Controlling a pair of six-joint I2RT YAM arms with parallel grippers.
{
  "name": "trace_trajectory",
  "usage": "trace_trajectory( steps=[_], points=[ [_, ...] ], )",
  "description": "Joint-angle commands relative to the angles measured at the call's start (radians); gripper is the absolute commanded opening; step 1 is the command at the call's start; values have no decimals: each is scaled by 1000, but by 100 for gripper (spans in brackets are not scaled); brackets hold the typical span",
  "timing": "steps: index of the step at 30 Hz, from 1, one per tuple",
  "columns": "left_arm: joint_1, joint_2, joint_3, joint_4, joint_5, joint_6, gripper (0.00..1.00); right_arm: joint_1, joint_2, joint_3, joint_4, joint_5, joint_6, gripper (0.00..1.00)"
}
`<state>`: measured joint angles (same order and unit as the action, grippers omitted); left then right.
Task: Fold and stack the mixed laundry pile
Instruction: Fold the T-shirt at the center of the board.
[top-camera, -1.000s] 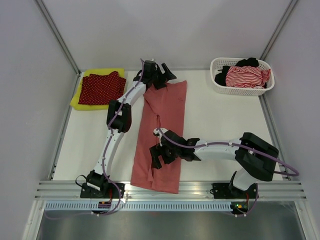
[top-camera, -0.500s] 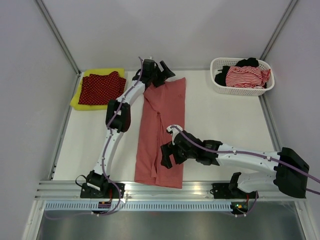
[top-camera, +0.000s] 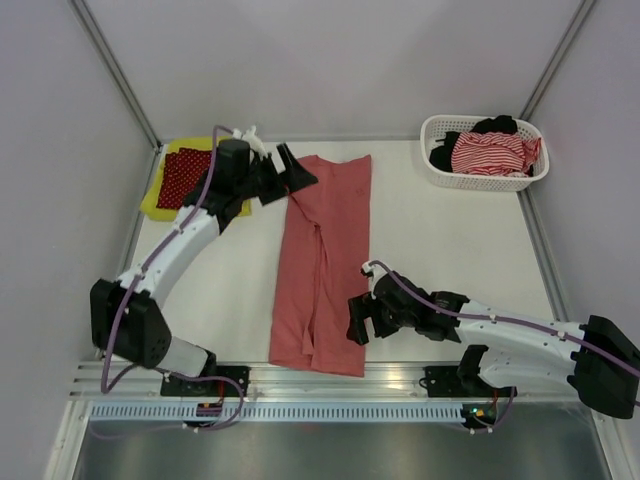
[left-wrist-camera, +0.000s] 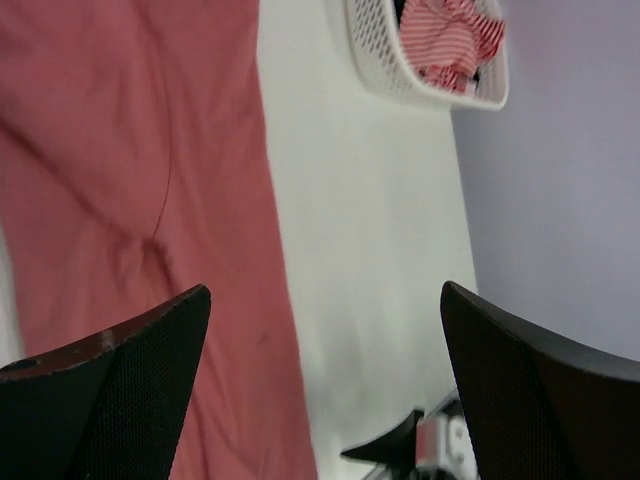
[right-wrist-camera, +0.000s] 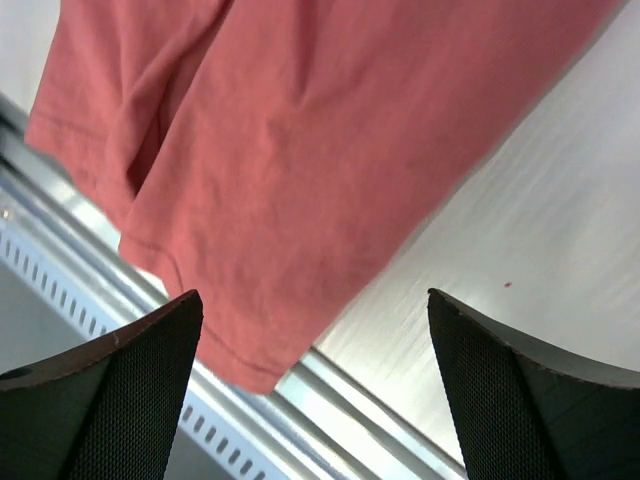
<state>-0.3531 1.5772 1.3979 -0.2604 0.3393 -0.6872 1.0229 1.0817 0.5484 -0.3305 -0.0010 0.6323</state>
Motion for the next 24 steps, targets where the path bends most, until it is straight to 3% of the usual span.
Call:
trace_trajectory(
  steps=[1,4,7,13,15,18,21,24],
  points=[
    [-43,-179,-359,-88,-25,-27,100,6,-52,-44,33,-181,-2,98],
    [-110,-405,-711,-126,-16,-103,100,63,-65,-58,28,-229,15,98],
    [-161,-622,-895,-252,-6,-201,100,137,-45,-65,33,-205,67,98],
    [-179,-981,-1046,-491,21,-298,100,265,-2,-91,35,-61,208,98],
    [-179,-1011,-1085,-493,69,-307,99,299,6,-90,31,-25,231,97],
    [-179,-988,-1146,-488,73,-304,85,351,30,-90,50,32,270,95],
    [-179,-932,-1154,-470,95,-269,61,371,75,-85,61,50,297,92],
    [-179,-916,-1148,-464,95,-249,56,382,106,-81,54,88,328,89]
  ],
)
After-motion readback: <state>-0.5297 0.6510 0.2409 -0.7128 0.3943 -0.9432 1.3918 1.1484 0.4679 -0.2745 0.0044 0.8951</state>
